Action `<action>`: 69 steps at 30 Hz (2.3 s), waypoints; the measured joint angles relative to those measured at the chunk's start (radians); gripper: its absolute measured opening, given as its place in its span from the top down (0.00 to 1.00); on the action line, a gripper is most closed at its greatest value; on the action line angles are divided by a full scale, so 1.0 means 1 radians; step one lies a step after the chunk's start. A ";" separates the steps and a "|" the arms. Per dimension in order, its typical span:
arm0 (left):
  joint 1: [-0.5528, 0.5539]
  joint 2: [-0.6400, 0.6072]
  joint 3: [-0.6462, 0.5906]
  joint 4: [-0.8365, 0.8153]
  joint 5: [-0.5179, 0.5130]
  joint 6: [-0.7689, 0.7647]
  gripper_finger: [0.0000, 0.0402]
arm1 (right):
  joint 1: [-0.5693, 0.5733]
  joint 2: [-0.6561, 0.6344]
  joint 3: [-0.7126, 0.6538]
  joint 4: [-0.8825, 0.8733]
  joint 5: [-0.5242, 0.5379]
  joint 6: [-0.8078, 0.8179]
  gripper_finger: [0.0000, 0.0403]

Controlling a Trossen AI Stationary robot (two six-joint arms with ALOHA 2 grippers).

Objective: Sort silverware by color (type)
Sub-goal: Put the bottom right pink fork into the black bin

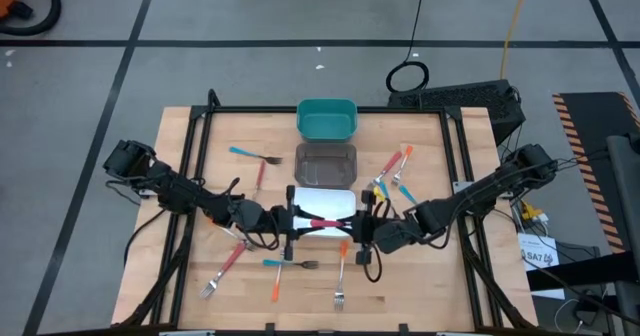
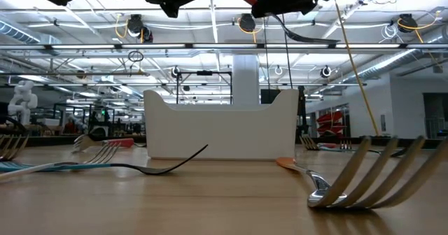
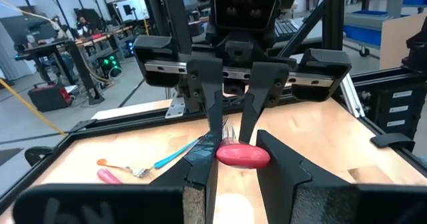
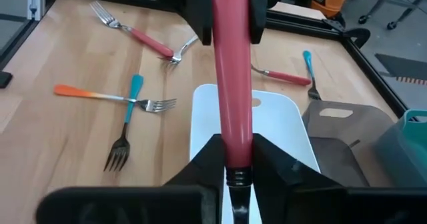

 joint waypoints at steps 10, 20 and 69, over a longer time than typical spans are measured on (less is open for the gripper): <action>0.001 0.000 0.000 -0.003 -0.017 -0.044 0.68 | -0.022 0.000 0.000 -0.014 0.006 -0.021 0.90; -0.002 0.000 0.000 -0.006 -0.054 -0.044 0.47 | -0.023 -0.010 0.000 -0.065 0.018 -0.014 0.89; 0.002 -0.182 -0.001 -0.567 -0.294 -0.405 0.37 | -0.154 -0.089 0.000 -0.257 -0.046 -0.041 0.88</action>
